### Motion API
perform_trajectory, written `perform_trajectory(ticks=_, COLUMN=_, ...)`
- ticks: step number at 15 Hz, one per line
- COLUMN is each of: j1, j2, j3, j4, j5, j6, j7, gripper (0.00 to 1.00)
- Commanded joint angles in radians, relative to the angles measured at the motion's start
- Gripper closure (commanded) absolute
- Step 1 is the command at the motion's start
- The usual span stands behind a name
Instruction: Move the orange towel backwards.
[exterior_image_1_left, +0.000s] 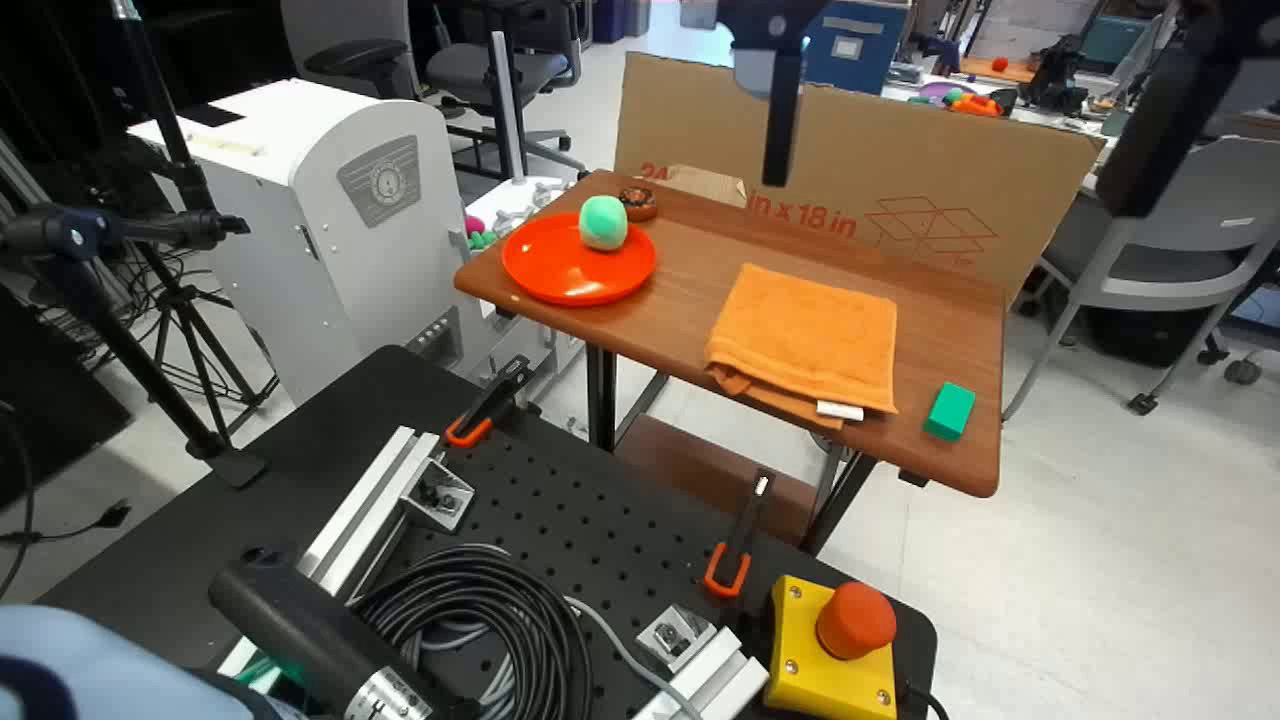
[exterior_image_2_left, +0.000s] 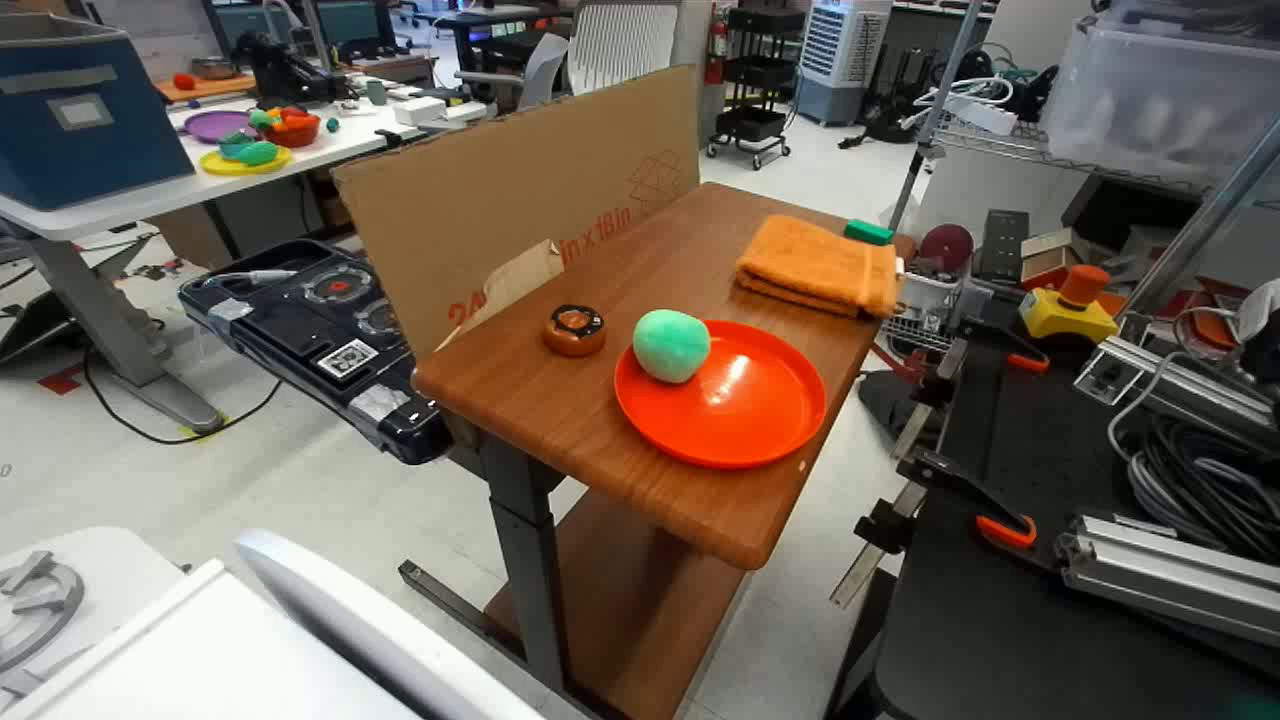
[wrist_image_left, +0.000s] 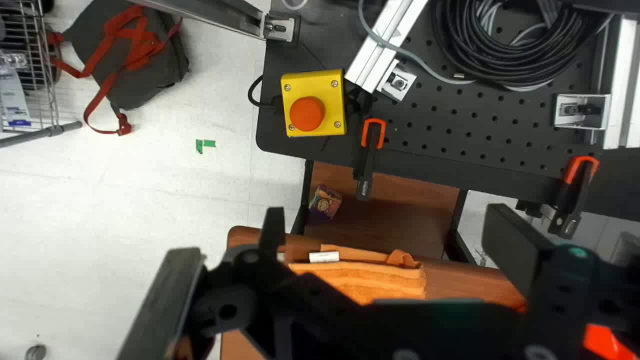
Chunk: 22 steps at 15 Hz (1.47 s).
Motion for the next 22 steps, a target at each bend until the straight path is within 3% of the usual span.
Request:
perform_trajectory(ticks=1, j1=0.010, j2=-0.001, j3=-0.007, j4=0.002, j5=-0.006, j6=-0.005, j7=0.006, gripper=0.00)
perform_trajectory(ticks=6, j1=0.010, j2=-0.001, j3=-0.007, j4=0.002, j5=-0.006, j6=-0.005, j7=0.007, gripper=0.00)
perform_trajectory(ticks=10, j1=0.042, j2=0.131, j3=0.020, j4=0.053, j5=0.043, j6=0.031, j7=0.101, gripper=0.00)
perform_trajectory(ticks=16, j1=0.100, j2=0.464, j3=0.052, j4=0.196, j5=0.135, j6=0.247, j7=0.200, gripper=0.00)
perform_trajectory(ticks=22, j1=0.071, j2=0.847, j3=0.085, j4=0.379, j5=0.138, j6=0.437, j7=0.302, gripper=0.00)
